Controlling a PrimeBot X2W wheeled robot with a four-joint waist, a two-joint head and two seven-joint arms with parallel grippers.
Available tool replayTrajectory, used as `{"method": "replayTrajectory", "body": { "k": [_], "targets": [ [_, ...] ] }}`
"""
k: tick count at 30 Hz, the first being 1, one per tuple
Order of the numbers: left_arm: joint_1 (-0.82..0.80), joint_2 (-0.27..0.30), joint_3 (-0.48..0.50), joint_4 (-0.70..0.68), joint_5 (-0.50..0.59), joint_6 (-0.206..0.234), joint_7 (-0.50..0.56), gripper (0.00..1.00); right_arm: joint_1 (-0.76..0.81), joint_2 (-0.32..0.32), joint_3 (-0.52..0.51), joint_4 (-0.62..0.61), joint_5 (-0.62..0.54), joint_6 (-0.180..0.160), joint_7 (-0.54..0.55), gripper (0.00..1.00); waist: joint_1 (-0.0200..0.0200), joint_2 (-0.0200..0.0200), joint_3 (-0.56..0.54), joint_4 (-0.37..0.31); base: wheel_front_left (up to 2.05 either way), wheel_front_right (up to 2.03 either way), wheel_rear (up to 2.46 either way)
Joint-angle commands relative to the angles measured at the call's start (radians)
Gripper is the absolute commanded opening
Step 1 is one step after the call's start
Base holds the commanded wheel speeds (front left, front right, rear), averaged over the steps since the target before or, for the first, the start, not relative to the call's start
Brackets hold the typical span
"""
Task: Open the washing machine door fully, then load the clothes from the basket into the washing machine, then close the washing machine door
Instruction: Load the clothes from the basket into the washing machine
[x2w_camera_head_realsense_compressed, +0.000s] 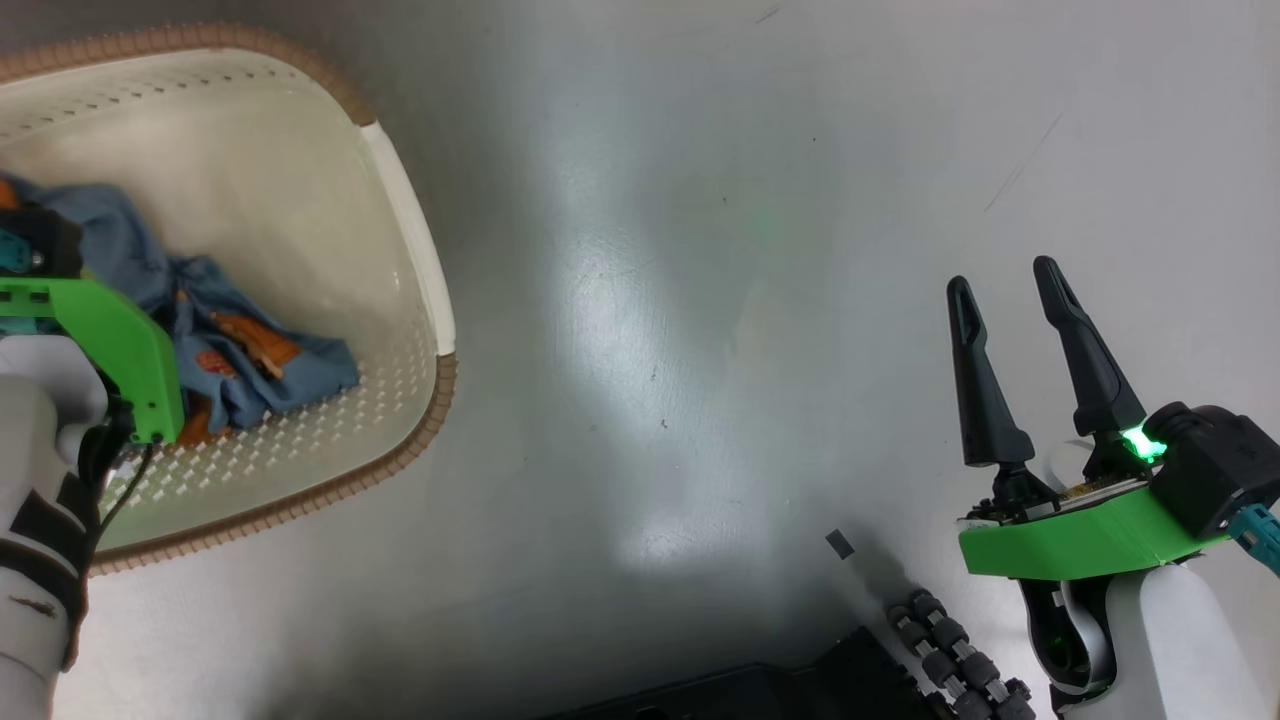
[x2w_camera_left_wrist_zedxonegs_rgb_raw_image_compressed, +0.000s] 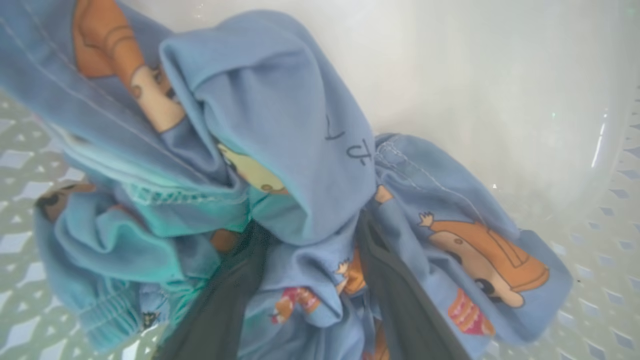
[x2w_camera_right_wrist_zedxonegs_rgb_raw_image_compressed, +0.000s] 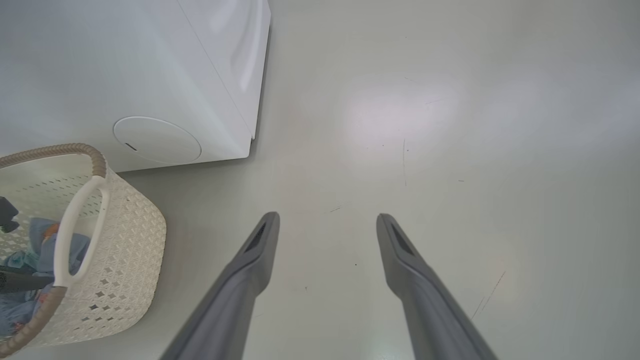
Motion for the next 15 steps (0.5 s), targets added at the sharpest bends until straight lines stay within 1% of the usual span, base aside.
{"method": "replayTrajectory", "body": {
  "k": [1,9,15],
  "targets": [
    [0.013,0.036,0.010,0.003,-0.007,0.001,0.002,0.00,0.052,0.001,0.025,-0.022,-0.003,0.002,-0.005,1.00,0.0000,0.0000,0.000,-0.001,0.00,0.00,0.00],
    [0.006,0.030,0.000,0.003,-0.016,-0.001,0.002,0.00,0.040,0.001,0.022,-0.008,0.003,0.002,-0.005,1.00,0.0000,0.0000,-0.003,0.002,0.00,0.00,0.00],
    [0.010,0.030,-0.004,0.003,-0.031,-0.002,-0.022,0.00,0.002,0.001,0.028,0.001,0.010,0.002,-0.005,1.00,0.0000,0.0000,-0.025,0.003,0.00,0.00,0.00]
  ]
}}
